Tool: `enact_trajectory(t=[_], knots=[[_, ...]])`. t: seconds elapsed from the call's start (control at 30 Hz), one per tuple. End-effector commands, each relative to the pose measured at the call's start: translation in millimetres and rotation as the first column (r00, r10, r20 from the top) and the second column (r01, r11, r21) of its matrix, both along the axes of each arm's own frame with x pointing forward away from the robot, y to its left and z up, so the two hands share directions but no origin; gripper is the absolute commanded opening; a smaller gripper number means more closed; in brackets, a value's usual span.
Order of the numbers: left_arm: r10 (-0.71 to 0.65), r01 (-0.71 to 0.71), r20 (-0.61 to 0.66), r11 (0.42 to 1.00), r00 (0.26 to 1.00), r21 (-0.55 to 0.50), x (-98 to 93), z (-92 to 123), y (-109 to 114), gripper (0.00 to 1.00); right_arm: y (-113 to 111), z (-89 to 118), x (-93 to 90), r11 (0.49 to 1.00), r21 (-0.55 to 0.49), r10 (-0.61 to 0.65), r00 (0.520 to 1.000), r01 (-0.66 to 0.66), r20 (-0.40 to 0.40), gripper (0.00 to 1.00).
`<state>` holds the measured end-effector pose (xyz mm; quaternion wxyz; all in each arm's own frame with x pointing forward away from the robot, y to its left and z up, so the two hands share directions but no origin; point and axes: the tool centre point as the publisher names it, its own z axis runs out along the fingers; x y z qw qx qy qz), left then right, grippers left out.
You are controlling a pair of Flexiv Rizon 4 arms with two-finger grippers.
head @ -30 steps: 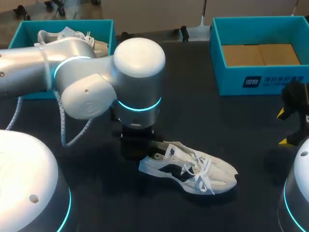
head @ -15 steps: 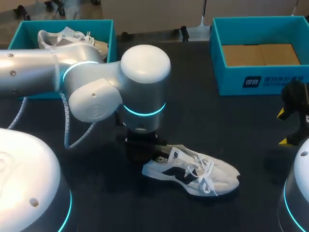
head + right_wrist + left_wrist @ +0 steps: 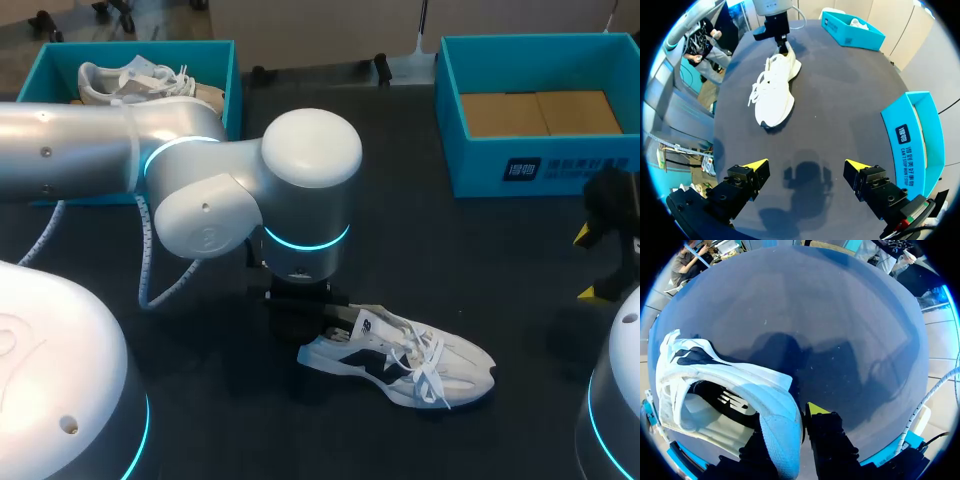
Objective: Take the shoe out of the shoebox, open the shoe tongue, remove and reinsert the insole, then place the shoe into the shoebox
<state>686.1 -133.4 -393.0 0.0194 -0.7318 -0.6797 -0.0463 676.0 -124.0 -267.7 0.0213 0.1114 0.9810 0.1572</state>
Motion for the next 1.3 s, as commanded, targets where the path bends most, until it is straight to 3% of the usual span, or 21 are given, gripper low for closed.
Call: enact_trajectory(t=[0.03, 0.1, 0.2, 0.27, 0.3, 0.6, 0.77, 0.9, 1.13, 1.2, 1.3], knots=[[-0.002, 0.002, 0.0, 1.0, 1.0, 0.002, 4.6, -3.1, -4.0, 0.21, 0.8, -0.4, -0.7, 1.0, -0.004, -0.001, 1.0, 0.001, 0.001, 1.0], [-0.007, 0.007, 0.003, 1.0, 1.0, -0.001, 4.0, -1.9, -3.9, 0.4, 0.8, -0.4, -0.7, 1.0, -0.004, -0.001, 1.0, 0.001, 0.001, 1.0], [-0.009, 0.009, 0.005, 1.0, 1.0, -0.005, 3.5, 1.8, -3.6, 0.45, 0.8, -0.4, -0.7, 1.0, -0.004, -0.001, 1.0, 0.001, 0.001, 1.0], [-0.009, 0.01, 0.01, 1.0, 1.0, -0.02, 2.1, 9.4, -3.3, 0.96, 0.8, -0.4, -0.7, 1.0, -0.004, -0.001, 1.0, 0.001, 0.001, 1.0], [-0.007, 0.008, 0.011, 1.0, 1.0, -0.03, 1.2, 14.3, -3.1, 1.0, 0.8, -0.4, -0.7, 1.0, -0.004, -0.001, 1.0, 0.001, 0.001, 1.0], [0.057, -0.052, 0.031, 0.986, 0.998, -0.159, -4.7, 75.2, -0.2, 1.0, 0.8, -0.4, -0.7, 1.0, -0.004, -0.001, 1.0, 0.001, 0.001, 1.0], [0.176, -0.171, -0.002, 0.953, 0.984, -0.25, -4.5, 112.6, 11.6, 1.0, 0.8, -0.4, -0.7, 1.0, -0.004, -0.001, 1.0, 0.001, 0.001, 1.0], [0.304, -0.314, -0.082, 0.891, 0.949, -0.327, -9.3, 139.3, 32.3, 1.0, 0.8, -0.4, -0.7, 1.0, -0.004, -0.001, 1.0, 0.001, 0.001, 1.0], [0.449, -0.534, -0.292, 0.742, 0.845, -0.405, -19.0, 166.6, 74.5, 1.0, 0.8, -0.4, -0.7, 1.0, -0.004, -0.001, 1.0, 0.001, 0.001, 1.0], [0.459, -0.59, -0.376, 0.691, 0.805, -0.418, -21.8, 173.8, 84.2, 1.0, 0.8, -0.4, -0.7, 1.0, -0.004, -0.001, 1.0, 0.001, 0.001, 1.0], [0.418, -0.596, -0.443, 0.682, 0.793, -0.424, -24.8, 177.7, 91.1, 1.0, 0.8, -0.4, -0.7, 1.0, -0.004, -0.001, 1.0, 0.001, 0.001, 1.0]])
